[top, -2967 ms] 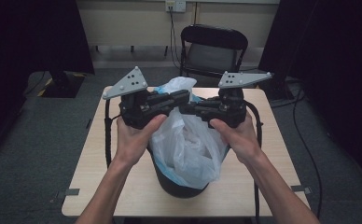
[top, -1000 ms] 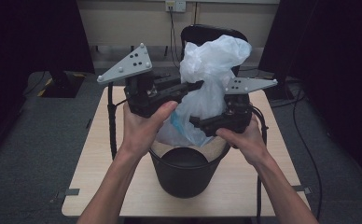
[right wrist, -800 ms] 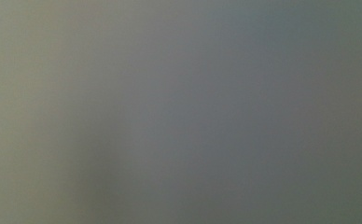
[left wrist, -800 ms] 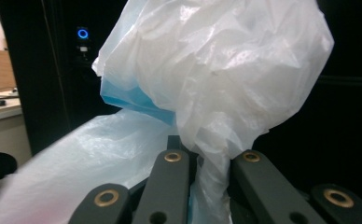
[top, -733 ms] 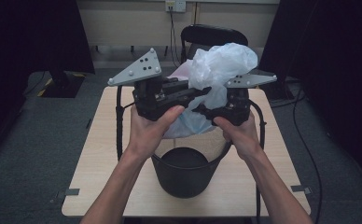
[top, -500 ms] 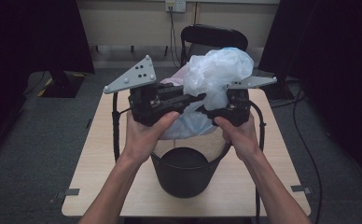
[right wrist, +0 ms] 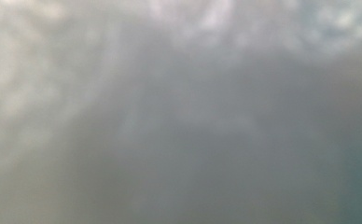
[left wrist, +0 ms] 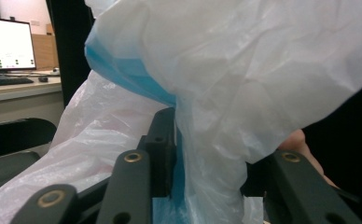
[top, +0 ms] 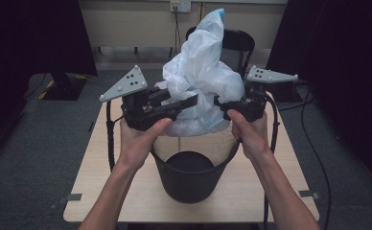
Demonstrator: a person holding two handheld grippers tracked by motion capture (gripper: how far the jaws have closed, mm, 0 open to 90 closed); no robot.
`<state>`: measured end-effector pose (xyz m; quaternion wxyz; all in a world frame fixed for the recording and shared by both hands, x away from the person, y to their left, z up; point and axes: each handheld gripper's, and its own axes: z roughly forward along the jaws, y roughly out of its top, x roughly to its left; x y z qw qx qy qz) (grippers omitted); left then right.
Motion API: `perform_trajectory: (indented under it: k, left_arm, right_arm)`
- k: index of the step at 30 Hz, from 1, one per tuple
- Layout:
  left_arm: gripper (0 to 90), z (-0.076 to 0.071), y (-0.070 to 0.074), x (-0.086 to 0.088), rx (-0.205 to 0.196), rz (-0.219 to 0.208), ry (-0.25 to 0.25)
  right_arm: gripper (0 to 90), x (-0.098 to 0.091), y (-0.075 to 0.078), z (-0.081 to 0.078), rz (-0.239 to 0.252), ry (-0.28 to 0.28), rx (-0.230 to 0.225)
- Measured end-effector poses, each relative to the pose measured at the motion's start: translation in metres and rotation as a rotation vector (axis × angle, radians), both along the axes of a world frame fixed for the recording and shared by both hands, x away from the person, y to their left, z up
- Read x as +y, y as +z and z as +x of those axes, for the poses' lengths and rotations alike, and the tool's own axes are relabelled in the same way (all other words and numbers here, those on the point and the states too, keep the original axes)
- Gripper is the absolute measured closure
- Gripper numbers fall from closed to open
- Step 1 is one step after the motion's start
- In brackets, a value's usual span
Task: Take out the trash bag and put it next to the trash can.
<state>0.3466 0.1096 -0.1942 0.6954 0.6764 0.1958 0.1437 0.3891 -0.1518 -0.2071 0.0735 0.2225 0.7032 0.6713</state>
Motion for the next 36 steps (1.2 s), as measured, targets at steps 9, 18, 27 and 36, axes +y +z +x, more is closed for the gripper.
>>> perform_trajectory:
  k: [9,18,27,36]
  left_arm:
    - [48.9,-0.001,0.001,0.001,-0.029,0.045,0.074]
    - [36.2,0.004,-0.002,0.005,-0.008,0.042,0.107]
    - [32.1,0.010,-0.009,0.013,0.020,0.030,0.127]
    - [29.9,0.015,-0.021,0.018,0.053,0.058,0.119]
  right_arm:
    - [89.8,-0.003,0.006,0.007,0.037,-0.020,0.004]
    - [89.8,-0.011,0.009,0.025,0.054,-0.068,0.001]
    - [89.8,-0.023,0.010,0.052,0.067,-0.148,0.009]
    - [89.8,-0.030,0.006,0.077,0.058,-0.217,0.022]
